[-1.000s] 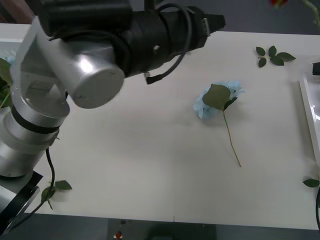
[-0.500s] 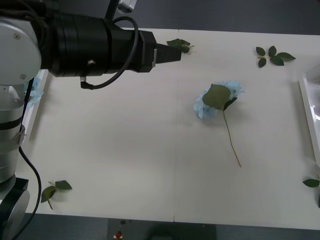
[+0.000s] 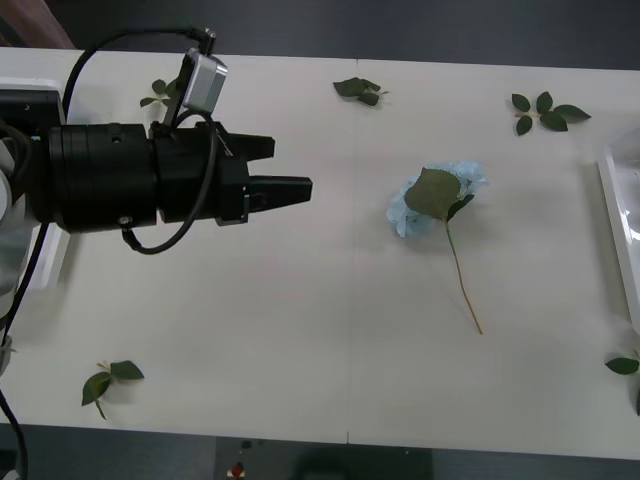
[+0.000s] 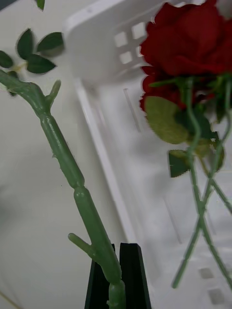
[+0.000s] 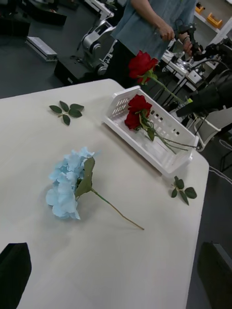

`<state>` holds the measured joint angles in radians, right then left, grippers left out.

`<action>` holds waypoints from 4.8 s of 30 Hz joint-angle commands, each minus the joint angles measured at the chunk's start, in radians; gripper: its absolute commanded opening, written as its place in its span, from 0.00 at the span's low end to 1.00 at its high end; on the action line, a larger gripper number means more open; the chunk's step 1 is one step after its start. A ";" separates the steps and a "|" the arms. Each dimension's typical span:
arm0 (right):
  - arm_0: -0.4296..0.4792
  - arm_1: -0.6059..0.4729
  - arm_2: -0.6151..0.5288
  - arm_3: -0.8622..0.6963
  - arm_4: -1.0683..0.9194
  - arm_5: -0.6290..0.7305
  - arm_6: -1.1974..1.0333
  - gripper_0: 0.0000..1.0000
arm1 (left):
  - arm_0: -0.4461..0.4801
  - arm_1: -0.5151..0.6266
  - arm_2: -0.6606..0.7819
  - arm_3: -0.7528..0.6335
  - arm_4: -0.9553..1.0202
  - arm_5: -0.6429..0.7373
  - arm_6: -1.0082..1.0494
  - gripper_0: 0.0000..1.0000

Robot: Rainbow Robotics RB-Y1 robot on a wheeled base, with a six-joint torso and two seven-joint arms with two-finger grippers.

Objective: Put the red flowers into the right box and the blue flowers into the left box

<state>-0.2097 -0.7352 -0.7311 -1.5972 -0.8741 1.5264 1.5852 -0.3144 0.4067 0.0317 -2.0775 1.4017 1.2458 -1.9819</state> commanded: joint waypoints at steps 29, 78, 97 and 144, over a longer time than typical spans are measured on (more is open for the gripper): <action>0.004 -0.052 0.098 0.238 0.190 -0.252 -0.085 1.00 | 0.176 0.100 -0.052 -0.019 0.273 -0.183 -0.387 1.00; -0.063 0.178 0.654 -0.388 0.129 0.061 -0.040 1.00 | 0.176 0.100 -0.055 -0.018 0.267 -0.183 -0.380 1.00; -0.071 0.223 0.874 -0.224 0.230 -0.218 -0.016 1.00 | 0.176 0.100 -0.055 -0.018 0.267 -0.183 -0.380 1.00; -0.079 0.301 0.946 -0.061 0.342 -0.411 0.024 0.00 | 0.176 0.100 -0.055 -0.018 0.267 -0.183 -0.380 1.00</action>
<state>-0.2589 -0.4386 0.2119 -1.6406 -0.5329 1.1177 1.5870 -0.1246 0.4937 -0.0305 -2.0773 1.6666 1.0684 -2.3278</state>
